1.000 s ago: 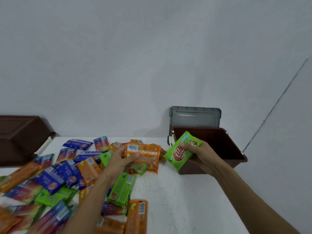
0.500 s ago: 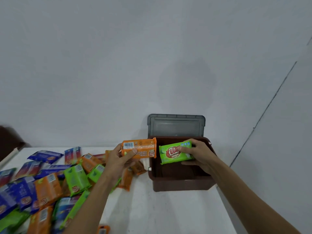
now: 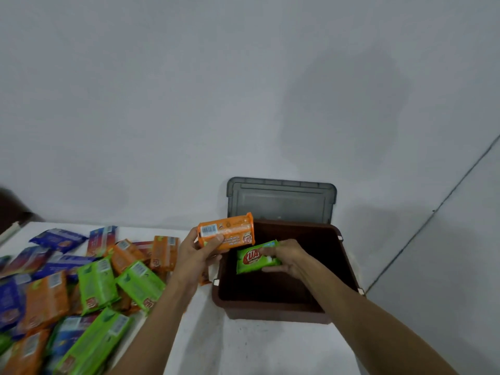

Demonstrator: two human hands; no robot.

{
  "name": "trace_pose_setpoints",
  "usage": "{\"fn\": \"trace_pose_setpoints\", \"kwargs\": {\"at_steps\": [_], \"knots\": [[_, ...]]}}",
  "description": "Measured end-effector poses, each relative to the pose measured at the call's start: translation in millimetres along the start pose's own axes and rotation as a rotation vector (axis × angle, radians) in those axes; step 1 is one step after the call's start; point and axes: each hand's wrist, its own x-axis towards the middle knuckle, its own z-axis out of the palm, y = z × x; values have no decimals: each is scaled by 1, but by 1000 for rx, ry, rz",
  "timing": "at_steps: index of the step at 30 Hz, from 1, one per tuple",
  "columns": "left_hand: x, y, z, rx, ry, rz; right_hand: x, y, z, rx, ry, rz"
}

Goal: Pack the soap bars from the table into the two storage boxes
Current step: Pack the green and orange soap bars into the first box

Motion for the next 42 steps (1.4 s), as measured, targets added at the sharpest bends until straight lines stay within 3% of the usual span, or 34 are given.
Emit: {"fn": "trace_pose_setpoints", "kwargs": {"at_steps": [5, 11, 18, 21, 23, 26, 28, 35, 42], "knots": [[2, -2, -3, 12, -16, 4, 20, 13, 6, -135, 62, 4], [5, -3, -4, 22, -26, -6, 22, 15, 5, -820, 188, -54], [6, 2, -4, 69, -45, -2, 7, 1, -4, -1034, 204, -96], [6, 6, -4, 124, -63, 30, -6, -11, -14, -720, 170, -205], [5, 9, -2, 168, -79, 56, -22, -24, -18, -315, -1, -136], [4, 14, 3, 229, -120, 86, -46, -38, -20, -50, -268, -1], [2, 19, 9, 255, -172, 102, -53, -41, -17, 33, -322, 27], [-7, 29, 25, 270, -299, 63, -58, -32, -23, 341, -276, 84], [-9, 26, 40, 263, -345, -144, -77, -28, -25, 158, -180, -70]]}}
